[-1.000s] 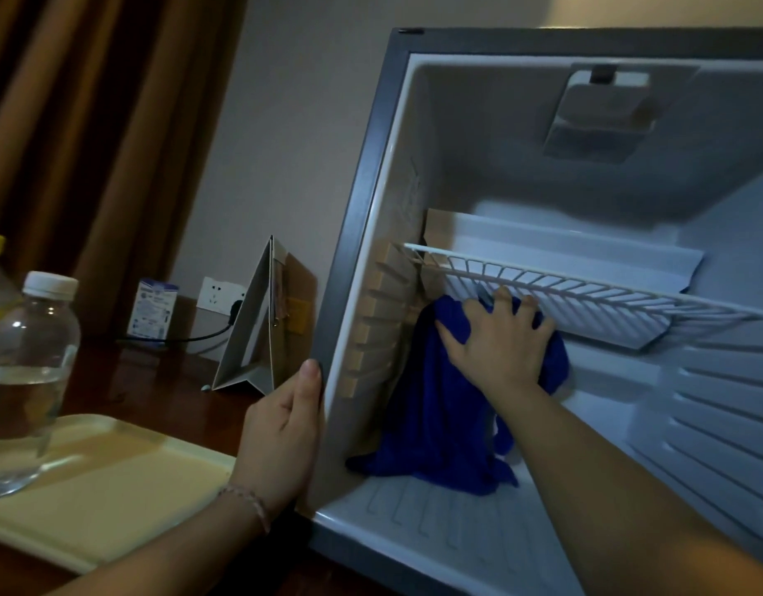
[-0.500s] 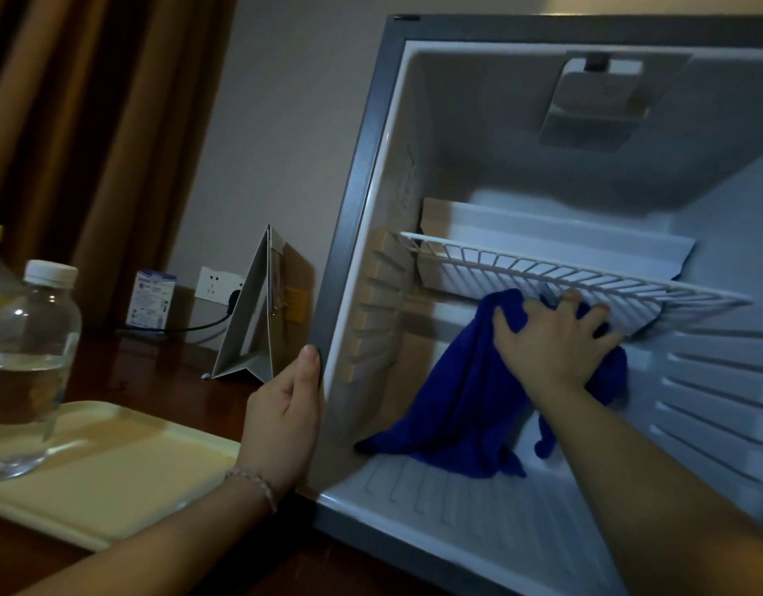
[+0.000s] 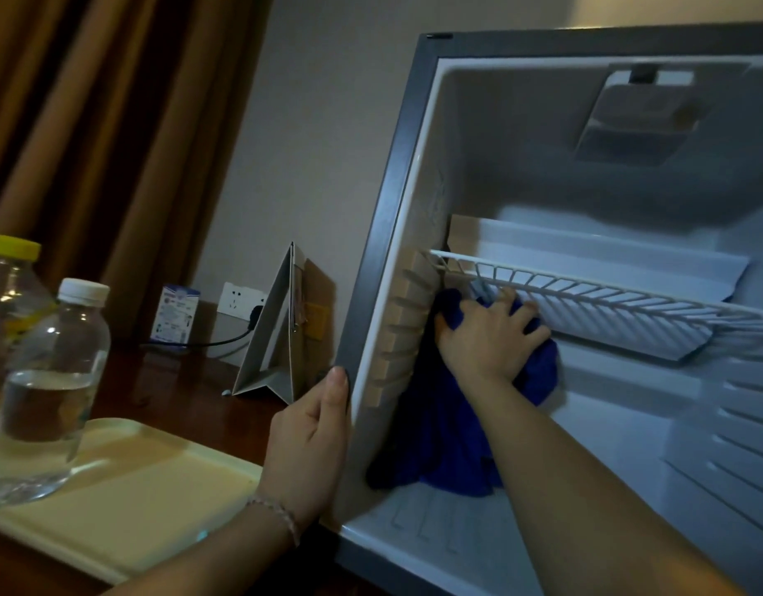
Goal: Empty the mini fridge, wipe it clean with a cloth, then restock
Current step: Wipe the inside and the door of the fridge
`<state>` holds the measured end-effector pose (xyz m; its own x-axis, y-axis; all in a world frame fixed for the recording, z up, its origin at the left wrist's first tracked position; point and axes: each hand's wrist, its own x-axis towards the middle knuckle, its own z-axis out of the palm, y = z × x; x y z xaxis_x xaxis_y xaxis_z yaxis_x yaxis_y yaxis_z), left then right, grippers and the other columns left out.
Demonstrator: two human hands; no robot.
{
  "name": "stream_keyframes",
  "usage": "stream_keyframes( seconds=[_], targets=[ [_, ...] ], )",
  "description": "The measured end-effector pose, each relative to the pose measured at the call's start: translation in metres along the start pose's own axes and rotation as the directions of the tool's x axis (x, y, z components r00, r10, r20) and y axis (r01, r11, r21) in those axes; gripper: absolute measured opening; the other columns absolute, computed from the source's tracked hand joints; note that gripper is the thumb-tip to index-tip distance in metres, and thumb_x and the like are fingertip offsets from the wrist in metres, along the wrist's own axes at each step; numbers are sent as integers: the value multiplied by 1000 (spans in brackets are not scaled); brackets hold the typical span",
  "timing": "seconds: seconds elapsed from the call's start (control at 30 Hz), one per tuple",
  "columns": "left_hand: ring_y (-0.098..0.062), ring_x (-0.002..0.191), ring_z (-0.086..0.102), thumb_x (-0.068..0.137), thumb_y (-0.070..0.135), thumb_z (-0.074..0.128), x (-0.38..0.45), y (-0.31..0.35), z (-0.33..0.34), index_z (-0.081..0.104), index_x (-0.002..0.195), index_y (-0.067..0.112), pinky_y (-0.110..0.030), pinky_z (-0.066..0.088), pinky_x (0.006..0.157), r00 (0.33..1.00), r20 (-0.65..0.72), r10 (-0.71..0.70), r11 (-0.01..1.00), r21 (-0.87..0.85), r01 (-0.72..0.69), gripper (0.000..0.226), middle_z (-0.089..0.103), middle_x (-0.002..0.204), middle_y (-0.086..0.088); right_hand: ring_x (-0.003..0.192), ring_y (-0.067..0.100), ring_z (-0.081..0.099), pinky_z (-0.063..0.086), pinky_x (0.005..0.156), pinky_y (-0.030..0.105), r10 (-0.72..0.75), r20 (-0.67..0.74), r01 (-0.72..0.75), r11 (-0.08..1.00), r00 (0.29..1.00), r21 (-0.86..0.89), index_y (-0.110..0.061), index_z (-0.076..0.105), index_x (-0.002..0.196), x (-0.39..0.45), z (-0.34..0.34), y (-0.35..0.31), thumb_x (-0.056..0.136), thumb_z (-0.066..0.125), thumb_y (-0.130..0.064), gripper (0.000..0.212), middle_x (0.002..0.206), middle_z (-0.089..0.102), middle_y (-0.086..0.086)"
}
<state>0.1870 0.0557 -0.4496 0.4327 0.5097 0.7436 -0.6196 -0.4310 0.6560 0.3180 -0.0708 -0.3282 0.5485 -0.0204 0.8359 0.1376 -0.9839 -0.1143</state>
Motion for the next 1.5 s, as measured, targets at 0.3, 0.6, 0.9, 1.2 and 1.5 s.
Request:
stream_keyframes(
  seconds=[0.3,0.6,0.9,1.2,1.5],
  targets=[
    [-8,46,53,93,50,32,-2,3,-5,51,56,12,-16,38,45,999,32,-6,1000,-8,6,56,60,53,1,136,44,29,26,104,54,-84,-14,83,995,996,-53,-30,63,128,-3,-10,44,93,48,-64,51,153,38,12],
    [-30,71,65,89,63,30,-1,1,-6,66,77,-3,-50,55,70,996,4,-88,995,57,87,76,67,74,-19,129,43,35,29,105,53,122,-105,-132,987,987,-89,-26,69,119,-6,-28,153,91,47,-65,53,151,40,14],
    [-14,58,59,96,52,32,-2,8,-5,60,64,4,-20,41,51,998,-7,-69,996,54,69,64,62,62,-10,123,41,42,33,102,50,129,-217,-144,988,968,-51,-17,74,110,-5,-21,156,91,51,-61,53,141,50,18],
    [-15,54,57,90,55,31,-1,4,-4,56,58,6,-18,41,49,998,-4,-62,998,7,62,63,58,57,-13,105,42,54,41,92,48,-48,-248,48,999,967,-7,-12,77,99,-5,-4,75,84,68,-51,42,119,63,22],
    [-24,60,58,90,55,31,-1,-1,-5,59,63,2,-30,45,54,999,34,-33,999,4,33,66,61,62,-18,122,40,49,37,100,48,-179,-158,166,982,971,-91,-22,69,122,-3,-8,86,90,56,-58,50,138,55,17]
  ],
)
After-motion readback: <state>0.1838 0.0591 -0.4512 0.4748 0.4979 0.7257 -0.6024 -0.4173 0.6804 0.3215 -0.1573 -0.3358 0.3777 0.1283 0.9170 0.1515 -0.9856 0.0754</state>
